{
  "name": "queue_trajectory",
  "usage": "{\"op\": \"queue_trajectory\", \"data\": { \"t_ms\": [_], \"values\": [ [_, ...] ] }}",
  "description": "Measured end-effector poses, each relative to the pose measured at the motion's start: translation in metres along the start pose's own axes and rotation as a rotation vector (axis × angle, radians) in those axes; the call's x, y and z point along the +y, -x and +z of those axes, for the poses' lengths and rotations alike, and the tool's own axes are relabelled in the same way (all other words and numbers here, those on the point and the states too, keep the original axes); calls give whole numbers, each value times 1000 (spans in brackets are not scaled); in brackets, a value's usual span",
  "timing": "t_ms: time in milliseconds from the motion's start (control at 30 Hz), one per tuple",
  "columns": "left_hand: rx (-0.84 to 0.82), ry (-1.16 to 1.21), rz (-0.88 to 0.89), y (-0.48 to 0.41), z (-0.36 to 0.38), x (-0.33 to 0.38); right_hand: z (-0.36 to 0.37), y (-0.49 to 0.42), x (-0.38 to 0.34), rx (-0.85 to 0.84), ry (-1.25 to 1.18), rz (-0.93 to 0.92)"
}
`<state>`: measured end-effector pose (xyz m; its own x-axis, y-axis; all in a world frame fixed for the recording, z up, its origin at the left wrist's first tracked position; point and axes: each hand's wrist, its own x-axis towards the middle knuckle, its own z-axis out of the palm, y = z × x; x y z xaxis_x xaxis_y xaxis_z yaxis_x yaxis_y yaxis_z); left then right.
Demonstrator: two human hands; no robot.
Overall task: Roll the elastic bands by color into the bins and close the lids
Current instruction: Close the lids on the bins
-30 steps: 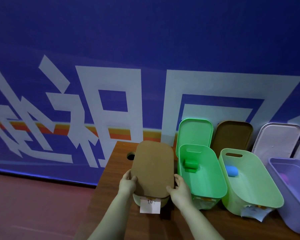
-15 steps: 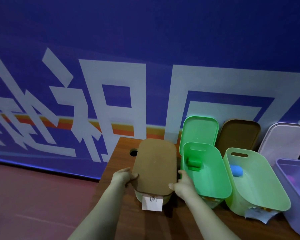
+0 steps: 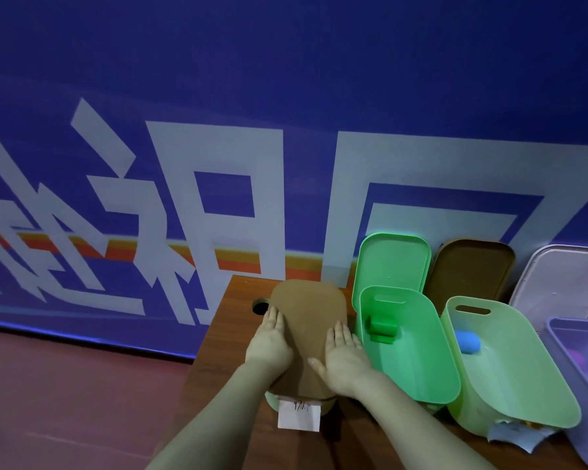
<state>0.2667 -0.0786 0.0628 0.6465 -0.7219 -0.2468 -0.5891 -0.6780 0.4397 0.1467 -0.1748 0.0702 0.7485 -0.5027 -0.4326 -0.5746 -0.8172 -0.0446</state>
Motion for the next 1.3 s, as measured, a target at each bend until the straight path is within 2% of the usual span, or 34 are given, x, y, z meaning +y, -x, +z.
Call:
{"op": "queue_trajectory", "data": {
  "t_ms": [233,367,500,667,800,933,1067,1300],
  "values": [
    [38,-276,-15,-6,-13,7,2,1,5,32,4,-28],
    [109,-358,-30,-15,-31,16,-20,-4,5,189,123,-60],
    [160,-484,64,-30,-31,16,-39,-23,9,205,174,-97],
    [51,-466,71,-54,-31,21,-40,-54,22,231,68,-47],
    [-62,-489,74,-71,-32,27,-41,-65,31,188,29,-88],
    [-171,-375,79,-81,-31,28,-39,-70,33,156,-3,-111],
    [-171,-337,79,-83,-29,24,-35,-75,30,139,42,-87],
    [-180,-437,82,-83,-28,32,-30,-75,30,115,65,-78]
  ]
}}
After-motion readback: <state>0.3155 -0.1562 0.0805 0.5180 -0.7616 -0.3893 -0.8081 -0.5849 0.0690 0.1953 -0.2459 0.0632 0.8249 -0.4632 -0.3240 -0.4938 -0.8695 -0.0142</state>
